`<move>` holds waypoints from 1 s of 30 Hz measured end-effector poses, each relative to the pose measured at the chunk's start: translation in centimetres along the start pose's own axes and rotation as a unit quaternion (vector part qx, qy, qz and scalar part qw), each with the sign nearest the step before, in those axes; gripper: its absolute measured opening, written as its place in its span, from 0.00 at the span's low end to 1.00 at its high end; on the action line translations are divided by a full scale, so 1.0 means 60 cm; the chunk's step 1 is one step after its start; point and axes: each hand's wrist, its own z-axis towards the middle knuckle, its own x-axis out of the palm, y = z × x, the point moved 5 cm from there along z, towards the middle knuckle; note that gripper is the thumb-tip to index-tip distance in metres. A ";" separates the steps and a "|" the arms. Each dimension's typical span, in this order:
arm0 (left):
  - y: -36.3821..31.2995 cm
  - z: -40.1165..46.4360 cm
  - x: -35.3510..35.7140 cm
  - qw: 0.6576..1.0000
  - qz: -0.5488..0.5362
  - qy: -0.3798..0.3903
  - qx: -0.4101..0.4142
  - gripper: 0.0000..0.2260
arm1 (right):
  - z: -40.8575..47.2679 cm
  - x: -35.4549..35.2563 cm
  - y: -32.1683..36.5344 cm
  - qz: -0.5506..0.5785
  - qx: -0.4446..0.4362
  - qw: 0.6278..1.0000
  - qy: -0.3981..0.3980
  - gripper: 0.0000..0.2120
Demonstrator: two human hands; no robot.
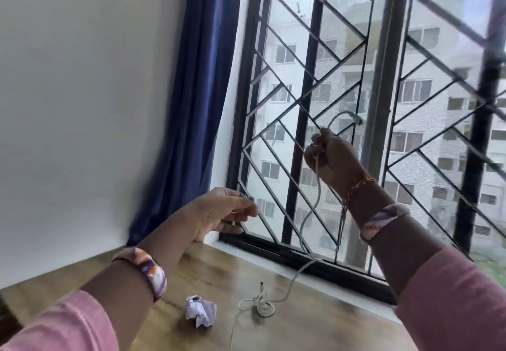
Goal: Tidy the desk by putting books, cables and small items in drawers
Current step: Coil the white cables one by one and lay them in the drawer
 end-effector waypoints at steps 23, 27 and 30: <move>-0.165 0.029 0.103 0.998 -0.011 0.067 0.008 0.20 | -0.084 -0.039 0.042 -0.565 -0.487 0.653 0.134 0.04; -0.175 0.030 0.142 0.988 -0.076 0.136 0.024 0.13 | -0.090 -0.028 0.051 -0.581 -0.540 0.598 0.115 0.09; -0.195 0.054 0.134 0.961 -0.244 0.111 0.065 0.09 | -0.061 -0.041 0.057 -0.565 -0.462 0.678 0.087 0.06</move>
